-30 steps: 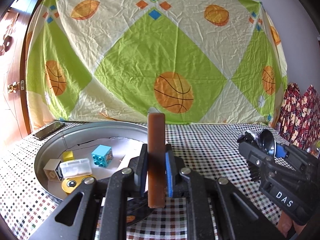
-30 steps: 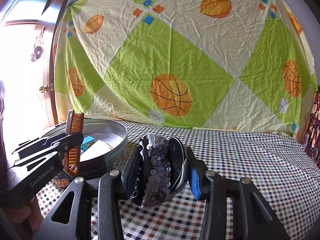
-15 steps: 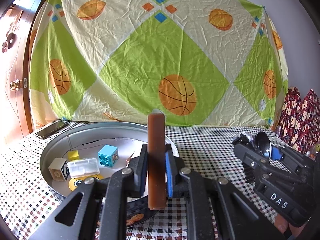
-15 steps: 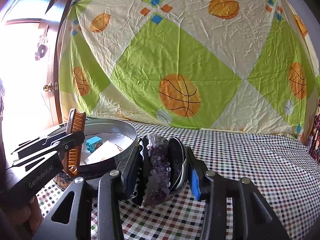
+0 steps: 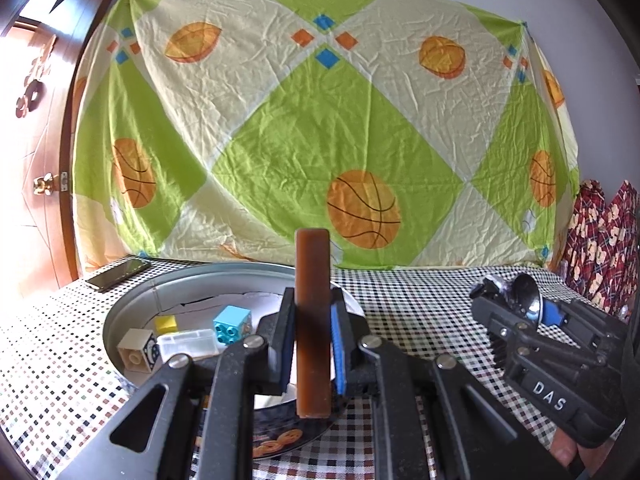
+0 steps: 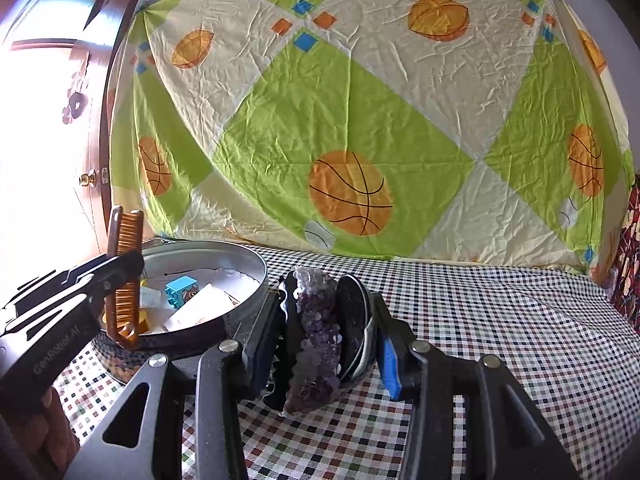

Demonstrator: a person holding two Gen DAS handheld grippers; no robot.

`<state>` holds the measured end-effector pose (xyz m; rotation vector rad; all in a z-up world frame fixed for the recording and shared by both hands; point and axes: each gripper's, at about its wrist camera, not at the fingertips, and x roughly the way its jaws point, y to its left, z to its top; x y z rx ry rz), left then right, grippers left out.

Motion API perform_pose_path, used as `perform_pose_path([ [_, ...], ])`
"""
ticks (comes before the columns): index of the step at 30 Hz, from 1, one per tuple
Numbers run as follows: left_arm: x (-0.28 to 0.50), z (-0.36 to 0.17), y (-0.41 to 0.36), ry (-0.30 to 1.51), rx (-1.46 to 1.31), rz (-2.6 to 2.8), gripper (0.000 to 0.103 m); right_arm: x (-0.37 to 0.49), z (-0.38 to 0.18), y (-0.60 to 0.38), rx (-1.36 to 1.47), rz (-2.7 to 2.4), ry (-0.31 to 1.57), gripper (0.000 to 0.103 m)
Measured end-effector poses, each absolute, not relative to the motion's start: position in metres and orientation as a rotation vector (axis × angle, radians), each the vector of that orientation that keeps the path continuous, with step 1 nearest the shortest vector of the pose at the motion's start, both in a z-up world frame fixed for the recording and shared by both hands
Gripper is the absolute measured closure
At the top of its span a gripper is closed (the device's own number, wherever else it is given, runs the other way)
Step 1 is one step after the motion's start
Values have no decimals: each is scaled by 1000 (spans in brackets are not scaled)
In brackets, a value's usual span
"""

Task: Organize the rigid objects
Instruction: 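Carry the brown brush in the left gripper while the right gripper carries the geode toward the tin, then lower the brush and geode into the tin and open both grippers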

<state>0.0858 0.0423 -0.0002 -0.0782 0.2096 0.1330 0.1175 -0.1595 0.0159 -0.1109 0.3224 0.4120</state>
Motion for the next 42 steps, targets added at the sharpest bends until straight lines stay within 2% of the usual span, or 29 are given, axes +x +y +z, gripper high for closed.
perform_pose_path([
  [30,69,9,82,188,-135,219,90,118,14,-121,-125,470,340,57],
  [42,95,18,136,339,-205,225,90,147,37,-65,-114,592,388,57],
])
